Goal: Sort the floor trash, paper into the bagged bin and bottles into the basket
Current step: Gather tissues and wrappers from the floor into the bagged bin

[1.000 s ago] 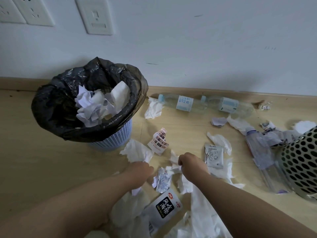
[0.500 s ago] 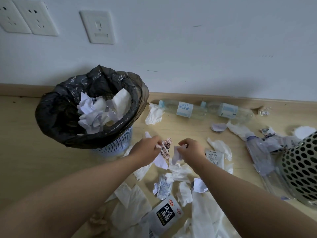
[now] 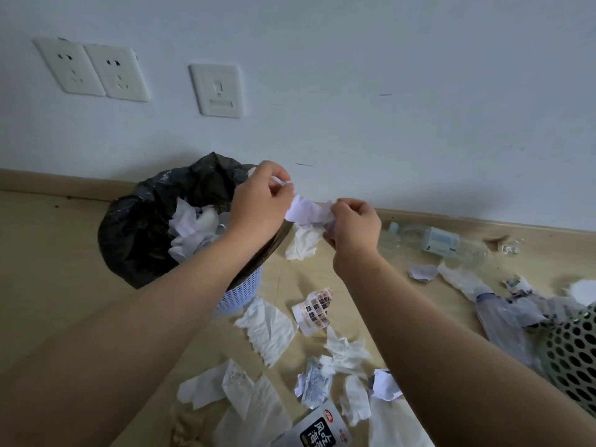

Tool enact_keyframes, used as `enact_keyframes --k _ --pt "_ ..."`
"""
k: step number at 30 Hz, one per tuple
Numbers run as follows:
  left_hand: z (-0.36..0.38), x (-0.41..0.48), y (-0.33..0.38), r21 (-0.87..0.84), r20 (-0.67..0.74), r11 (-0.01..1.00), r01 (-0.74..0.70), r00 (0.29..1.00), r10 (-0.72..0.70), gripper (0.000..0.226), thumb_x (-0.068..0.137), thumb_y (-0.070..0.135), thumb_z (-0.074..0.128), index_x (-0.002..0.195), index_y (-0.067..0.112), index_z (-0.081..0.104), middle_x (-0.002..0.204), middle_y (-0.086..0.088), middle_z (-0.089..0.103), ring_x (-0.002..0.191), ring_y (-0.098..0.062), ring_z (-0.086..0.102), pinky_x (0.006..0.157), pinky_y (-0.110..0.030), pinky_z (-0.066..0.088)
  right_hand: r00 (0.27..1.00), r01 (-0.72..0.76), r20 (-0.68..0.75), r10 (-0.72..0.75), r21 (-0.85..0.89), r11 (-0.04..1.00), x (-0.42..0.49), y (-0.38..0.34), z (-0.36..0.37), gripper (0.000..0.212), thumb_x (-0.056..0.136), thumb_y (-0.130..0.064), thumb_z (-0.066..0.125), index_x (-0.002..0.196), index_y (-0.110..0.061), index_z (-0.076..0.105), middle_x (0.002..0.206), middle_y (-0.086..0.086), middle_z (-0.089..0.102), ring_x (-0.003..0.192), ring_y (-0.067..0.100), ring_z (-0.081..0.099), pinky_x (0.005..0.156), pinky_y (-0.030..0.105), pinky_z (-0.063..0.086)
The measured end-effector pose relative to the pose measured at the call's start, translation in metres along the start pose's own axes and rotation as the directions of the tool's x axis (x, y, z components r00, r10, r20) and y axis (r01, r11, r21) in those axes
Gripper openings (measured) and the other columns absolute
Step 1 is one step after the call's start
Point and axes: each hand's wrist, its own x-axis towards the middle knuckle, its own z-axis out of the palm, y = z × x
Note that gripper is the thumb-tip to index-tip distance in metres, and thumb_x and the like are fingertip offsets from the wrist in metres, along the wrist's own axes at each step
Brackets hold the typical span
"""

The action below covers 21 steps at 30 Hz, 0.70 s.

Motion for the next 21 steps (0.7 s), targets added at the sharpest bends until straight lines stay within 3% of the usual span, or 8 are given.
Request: enact_keyframes --k 2,4,10,13,15,17,19,21 --pt "-0.016 0.011 -0.01 0.056 -0.051 0.996 0.065 0.997 -0.062 0.01 0.088 0.015 0.054 0.084 0.024 0.052 0.067 0.012 0.054 0.062 0.001 0.049 0.051 -0.007 0.036 0.998 -0.045 0.035 0.045 0.022 0.999 -0.009 -0.007 0.018 0.017 0.086 -0.004 0.049 0.074 -0.015 0.053 0.068 0.004 0.05 0.051 0.014 0.044 0.038 0.016 0.038" --pt "-0.031 0.02 -0.022 0.164 -0.072 0.973 0.164 0.985 -0.154 0.01 0.088 0.015 0.05 0.084 0.023 0.052 0.07 0.013 0.05 0.061 0.0 0.046 0.052 -0.017 0.036 0.987 -0.129 0.102 0.124 0.048 0.99 -0.019 -0.007 0.037 0.02 0.088 -0.004 0.049 0.071 -0.014 0.05 0.063 0.002 0.048 0.051 0.013 0.044 0.043 0.021 0.04" --pt "-0.061 0.029 -0.039 0.414 0.0 0.848 0.332 0.931 -0.364 0.024 0.087 0.016 0.043 0.067 0.025 0.051 0.085 -0.001 0.059 0.082 -0.024 0.058 0.074 -0.035 0.051 0.878 -0.398 0.293 0.379 0.005 0.917 -0.036 0.004 0.079 0.011 0.09 -0.013 0.053 0.096 -0.005 0.056 0.072 0.005 0.043 0.068 0.016 0.046 0.083 0.032 0.05" --pt "-0.066 0.028 -0.038 0.478 0.084 0.812 0.334 0.903 -0.421 0.021 0.088 0.015 0.042 0.074 0.022 0.056 0.091 -0.009 0.065 0.082 -0.029 0.066 0.081 -0.046 0.056 0.809 -0.49 0.417 0.414 0.092 0.867 -0.041 0.005 0.08 0.024 0.094 -0.026 0.051 0.113 -0.011 0.049 0.081 0.005 0.046 0.071 0.017 0.051 0.073 0.028 0.05" --pt "-0.067 0.026 -0.038 0.478 0.123 0.807 0.347 0.883 -0.452 0.016 0.09 0.016 0.041 0.088 0.02 0.057 0.09 -0.008 0.064 0.075 -0.029 0.068 0.075 -0.045 0.058 0.789 -0.502 0.475 0.389 0.134 0.855 -0.041 0.006 0.077 0.04 0.096 -0.026 0.047 0.133 -0.012 0.041 0.106 0.01 0.053 0.094 0.023 0.059 0.081 0.03 0.048" --pt "-0.064 0.024 -0.037 0.468 0.149 0.809 0.356 0.87 -0.47 0.017 0.092 0.015 0.04 0.099 0.017 0.056 0.089 -0.007 0.062 0.068 -0.027 0.069 0.069 -0.042 0.06 0.782 -0.489 0.501 0.372 0.121 0.864 -0.04 0.004 0.072 0.048 0.098 -0.026 0.045 0.142 -0.012 0.032 0.138 0.015 0.04 0.123 0.031 0.049 0.096 0.034 0.042" --pt "-0.061 0.022 -0.034 0.49 0.168 0.805 0.333 0.871 -0.462 0.019 0.093 0.013 0.038 0.101 0.016 0.055 0.088 -0.007 0.062 0.063 -0.026 0.07 0.068 -0.04 0.06 0.786 -0.434 0.51 0.349 0.052 0.9 -0.039 0.002 0.069 0.045 0.099 -0.025 0.042 0.141 -0.014 0.032 0.134 0.016 0.04 0.124 0.037 0.048 0.098 0.037 0.043" --pt "-0.058 0.022 -0.03 0.548 0.183 0.788 0.281 0.879 -0.441 0.023 0.092 0.011 0.034 0.101 0.018 0.054 0.086 -0.005 0.063 0.06 -0.023 0.07 0.073 -0.04 0.059 0.813 -0.344 0.478 0.333 -0.067 0.937 -0.036 0.0 0.067 0.041 0.099 -0.02 0.037 0.14 -0.018 0.033 0.11 0.012 0.048 0.116 0.041 0.055 0.093 0.039 0.049"
